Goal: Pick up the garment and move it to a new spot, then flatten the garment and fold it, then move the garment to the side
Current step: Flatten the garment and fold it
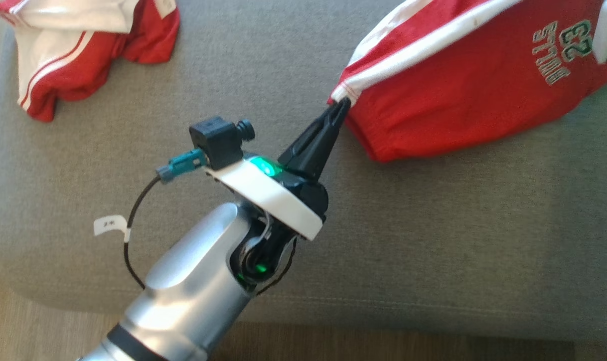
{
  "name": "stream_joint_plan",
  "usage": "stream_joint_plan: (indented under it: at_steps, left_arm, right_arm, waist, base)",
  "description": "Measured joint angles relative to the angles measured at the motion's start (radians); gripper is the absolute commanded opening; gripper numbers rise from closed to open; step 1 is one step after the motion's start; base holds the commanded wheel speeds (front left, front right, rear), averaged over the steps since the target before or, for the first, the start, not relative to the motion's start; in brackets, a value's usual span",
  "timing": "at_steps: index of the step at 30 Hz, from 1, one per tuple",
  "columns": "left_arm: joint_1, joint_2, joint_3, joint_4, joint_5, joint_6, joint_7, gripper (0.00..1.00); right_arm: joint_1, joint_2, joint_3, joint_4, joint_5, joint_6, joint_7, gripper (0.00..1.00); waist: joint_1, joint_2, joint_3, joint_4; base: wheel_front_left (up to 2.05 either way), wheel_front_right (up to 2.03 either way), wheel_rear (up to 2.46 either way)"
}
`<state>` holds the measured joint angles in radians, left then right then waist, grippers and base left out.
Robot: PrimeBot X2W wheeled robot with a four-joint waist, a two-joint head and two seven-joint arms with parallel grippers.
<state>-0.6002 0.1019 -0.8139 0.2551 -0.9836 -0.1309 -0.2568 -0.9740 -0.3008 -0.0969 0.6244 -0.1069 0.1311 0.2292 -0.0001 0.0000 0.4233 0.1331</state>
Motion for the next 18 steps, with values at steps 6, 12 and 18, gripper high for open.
stream_joint_plan:
  at_steps: [6,12,18]
  left_arm:
    - [-0.042,-0.034,0.025,0.056,-0.012,0.0,0.0,0.0]
    - [-0.067,-0.053,0.058,0.081,0.002,0.0,0.0,0.0]
    - [-0.08,-0.061,0.057,0.107,0.024,0.0,0.0,0.33]
  right_arm:
    - [-0.143,-0.033,0.091,0.149,-0.03,0.0,-0.032,0.0]
    - [-0.25,-0.038,0.141,0.27,-0.06,0.0,-0.084,0.0]
    - [-0.296,-0.034,0.142,0.36,-0.07,0.0,-0.127,0.04]
  waist:
    - [0.0001,0.0,0.065,0.044]
    - [0.0002,0.0,0.12,0.087]
    - [0.0001,0.0,0.144,0.109]
  base:
    - [0.0,0.0,0.0]
    - [0.0,0.0,0.0]
    - [0.0,0.0,0.0]
